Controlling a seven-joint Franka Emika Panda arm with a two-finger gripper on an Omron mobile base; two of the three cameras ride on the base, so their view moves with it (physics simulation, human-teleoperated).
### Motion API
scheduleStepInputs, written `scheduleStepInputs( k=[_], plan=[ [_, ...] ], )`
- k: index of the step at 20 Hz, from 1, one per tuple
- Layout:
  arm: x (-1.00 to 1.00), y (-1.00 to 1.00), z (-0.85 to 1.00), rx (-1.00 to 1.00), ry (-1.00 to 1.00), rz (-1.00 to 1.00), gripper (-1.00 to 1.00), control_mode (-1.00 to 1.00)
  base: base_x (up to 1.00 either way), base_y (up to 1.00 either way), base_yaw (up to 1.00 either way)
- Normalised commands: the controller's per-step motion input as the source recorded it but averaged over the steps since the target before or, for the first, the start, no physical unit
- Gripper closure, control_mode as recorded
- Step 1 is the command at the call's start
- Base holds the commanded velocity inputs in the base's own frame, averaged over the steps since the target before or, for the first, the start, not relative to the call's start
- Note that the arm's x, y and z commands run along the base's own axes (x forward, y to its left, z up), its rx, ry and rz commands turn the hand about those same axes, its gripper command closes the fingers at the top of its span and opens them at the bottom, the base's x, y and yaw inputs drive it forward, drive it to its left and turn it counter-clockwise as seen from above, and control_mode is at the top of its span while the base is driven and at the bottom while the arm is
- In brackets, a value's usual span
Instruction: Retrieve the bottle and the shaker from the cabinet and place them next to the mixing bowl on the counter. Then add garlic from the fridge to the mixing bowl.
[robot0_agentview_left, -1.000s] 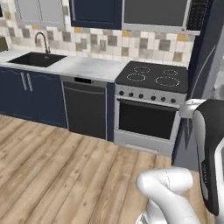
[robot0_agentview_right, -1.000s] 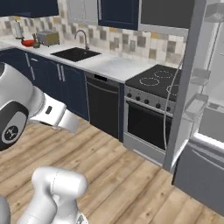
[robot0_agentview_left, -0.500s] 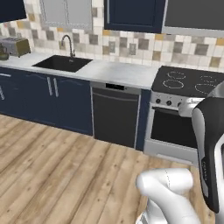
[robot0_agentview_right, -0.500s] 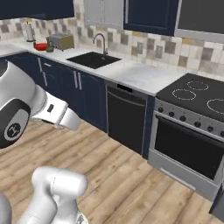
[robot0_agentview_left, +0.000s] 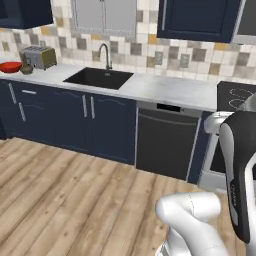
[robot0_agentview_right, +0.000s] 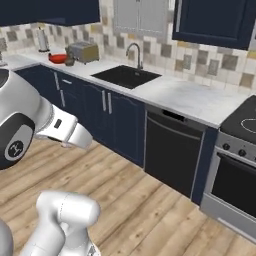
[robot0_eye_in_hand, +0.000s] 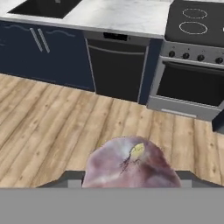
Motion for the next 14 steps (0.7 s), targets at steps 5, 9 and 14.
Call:
scheduleStepInputs(
  k=[5,9,14],
  plan=[
    [0.00,0.00,0.00,0.00,0.00,0.00,1.00,1.00,1.00,1.00,-0.05],
    [0.00,0.00,0.00,0.00,0.00,0.00,1.00,1.00,1.00,1.00,-0.08],
    [0.00,0.00,0.00,0.00,0.00,0.00,1.00,1.00,1.00,1.00,-0.10]
  ],
)
